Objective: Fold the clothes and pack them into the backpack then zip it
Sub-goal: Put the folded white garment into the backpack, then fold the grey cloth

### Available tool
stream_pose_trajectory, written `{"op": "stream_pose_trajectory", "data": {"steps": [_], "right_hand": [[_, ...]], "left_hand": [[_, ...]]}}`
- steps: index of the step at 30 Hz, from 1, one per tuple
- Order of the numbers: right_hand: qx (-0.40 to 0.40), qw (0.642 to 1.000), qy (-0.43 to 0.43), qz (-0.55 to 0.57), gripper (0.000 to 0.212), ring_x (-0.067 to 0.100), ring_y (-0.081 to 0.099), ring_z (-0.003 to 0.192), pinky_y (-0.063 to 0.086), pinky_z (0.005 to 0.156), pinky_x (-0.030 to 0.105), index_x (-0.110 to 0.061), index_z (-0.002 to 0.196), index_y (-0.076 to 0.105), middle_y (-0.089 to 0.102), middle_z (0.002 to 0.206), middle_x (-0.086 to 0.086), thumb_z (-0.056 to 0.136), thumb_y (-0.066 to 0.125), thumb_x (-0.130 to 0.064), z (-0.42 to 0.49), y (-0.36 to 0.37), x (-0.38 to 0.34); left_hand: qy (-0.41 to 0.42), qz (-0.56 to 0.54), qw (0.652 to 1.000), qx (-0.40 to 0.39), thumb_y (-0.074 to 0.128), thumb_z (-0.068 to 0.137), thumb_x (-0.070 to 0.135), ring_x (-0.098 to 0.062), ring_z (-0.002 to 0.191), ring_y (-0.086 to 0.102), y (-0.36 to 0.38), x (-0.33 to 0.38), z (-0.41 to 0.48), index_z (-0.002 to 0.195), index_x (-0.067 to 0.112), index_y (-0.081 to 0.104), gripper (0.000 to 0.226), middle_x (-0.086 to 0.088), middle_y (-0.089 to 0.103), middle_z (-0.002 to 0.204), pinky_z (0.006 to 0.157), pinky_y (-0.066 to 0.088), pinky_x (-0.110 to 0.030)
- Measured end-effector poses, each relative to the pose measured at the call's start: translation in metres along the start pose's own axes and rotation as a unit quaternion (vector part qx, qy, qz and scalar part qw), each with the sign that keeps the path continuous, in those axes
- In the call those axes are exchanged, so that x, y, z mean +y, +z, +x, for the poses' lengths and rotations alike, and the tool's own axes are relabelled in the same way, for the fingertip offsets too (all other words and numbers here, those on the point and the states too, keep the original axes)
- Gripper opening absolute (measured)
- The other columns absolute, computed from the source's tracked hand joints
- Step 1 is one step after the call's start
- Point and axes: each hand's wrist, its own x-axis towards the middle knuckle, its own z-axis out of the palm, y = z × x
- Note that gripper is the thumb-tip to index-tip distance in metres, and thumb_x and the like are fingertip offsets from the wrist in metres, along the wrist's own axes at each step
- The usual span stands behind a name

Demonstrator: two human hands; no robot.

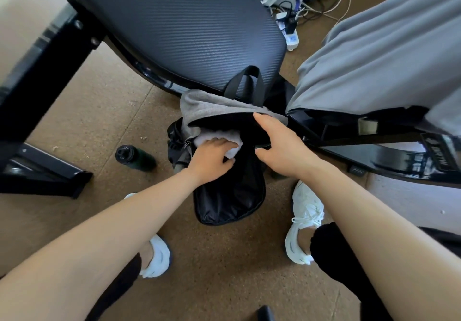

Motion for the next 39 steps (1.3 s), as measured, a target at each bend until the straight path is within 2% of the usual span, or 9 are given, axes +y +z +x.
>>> {"op": "stream_pose_trajectory", "data": {"steps": [7,11,15,18,21,25,31,37,39], "right_hand": [[0.273,0.959,-0.007,0.070,0.039,0.013,0.065,0.091,0.054,0.091,0.034,-0.021,0.132,0.064,0.068,0.112,-0.005,0.093,0.068,-0.019,-0.035,-0.039,-0.010],[0.477,0.873,-0.025,0.103,0.016,0.010,0.055,0.068,0.051,0.074,0.024,-0.015,0.104,0.071,0.064,0.087,-0.004,0.089,0.068,-0.012,-0.062,-0.070,-0.006],[0.628,0.766,0.019,0.135,0.019,0.012,0.050,0.069,0.044,0.069,0.012,-0.009,0.101,0.065,0.052,0.088,-0.001,0.083,0.070,-0.007,-0.087,-0.098,0.006],[0.645,0.713,0.130,0.245,0.047,0.013,0.053,0.090,0.049,0.082,0.012,-0.014,0.124,0.053,0.043,0.113,0.001,0.082,0.075,-0.011,-0.101,-0.117,0.019],[0.581,0.692,0.199,0.378,0.072,0.012,0.049,0.117,0.048,0.102,0.024,-0.024,0.145,0.040,0.035,0.139,0.001,0.084,0.074,-0.010,-0.103,-0.131,0.036],[0.543,0.665,0.220,0.464,0.021,0.012,0.068,0.098,0.056,0.089,0.025,-0.023,0.108,0.068,0.069,0.099,-0.007,0.089,0.074,-0.018,-0.101,-0.140,0.044],[0.568,0.682,0.166,0.429,0.016,0.008,0.062,0.075,0.057,0.076,0.026,-0.023,0.081,0.063,0.066,0.080,-0.005,0.088,0.076,-0.028,-0.104,-0.134,0.037],[0.551,0.785,0.058,0.278,0.022,0.019,0.054,0.106,0.047,0.095,0.026,-0.028,0.079,0.063,0.054,0.106,-0.001,0.082,0.081,-0.041,-0.104,-0.129,0.033],[0.541,0.797,0.043,0.264,0.023,0.018,0.044,0.114,0.034,0.095,0.008,-0.025,0.081,0.066,0.052,0.113,-0.003,0.082,0.081,-0.042,-0.105,-0.130,0.031]], "left_hand": [[-0.017,-0.196,0.973,0.118,0.071,0.091,0.017,-0.002,0.091,0.066,-0.075,0.078,-0.027,0.117,0.025,0.072,0.028,0.016,0.072,0.094,0.084,0.050,-0.021],[-0.035,-0.357,0.918,0.171,0.074,0.090,0.008,-0.001,0.081,0.067,-0.106,0.137,-0.010,0.110,0.020,0.075,0.023,0.009,0.073,0.084,0.077,0.050,-0.016],[-0.018,-0.394,0.902,0.177,0.075,0.089,0.010,-0.005,0.081,0.069,-0.118,0.190,0.015,0.106,0.023,0.073,0.022,0.009,0.074,0.084,0.076,0.052,-0.021],[-0.006,-0.352,0.925,0.143,0.080,0.086,0.019,-0.009,0.093,0.068,-0.111,0.223,0.035,0.115,0.022,0.071,0.031,0.006,0.073,0.104,0.085,0.057,-0.031],[0.006,-0.283,0.954,0.102,0.088,0.077,0.034,-0.015,0.116,0.058,-0.098,0.246,0.055,0.139,0.023,0.054,0.072,0.003,0.057,0.135,0.099,0.051,-0.035],[-0.010,-0.195,0.977,0.090,0.091,0.071,0.035,-0.024,0.132,0.049,-0.083,0.261,0.082,0.148,0.025,0.038,0.094,-0.001,0.044,0.146,0.102,0.049,-0.044],[-0.037,-0.193,0.963,0.182,0.074,0.090,0.022,-0.017,0.090,0.067,-0.082,0.255,0.097,0.106,0.022,0.068,0.017,0.004,0.071,0.101,0.084,0.057,-0.044],[-0.067,-0.357,0.905,0.222,0.069,0.095,0.026,-0.014,0.086,0.071,-0.100,0.242,0.081,0.091,0.026,0.075,0.007,0.004,0.076,0.087,0.085,0.058,-0.047],[-0.053,-0.368,0.897,0.240,0.069,0.096,0.023,-0.011,0.088,0.069,-0.108,0.242,0.075,0.096,0.026,0.074,0.005,0.006,0.075,0.092,0.086,0.058,-0.046]]}}
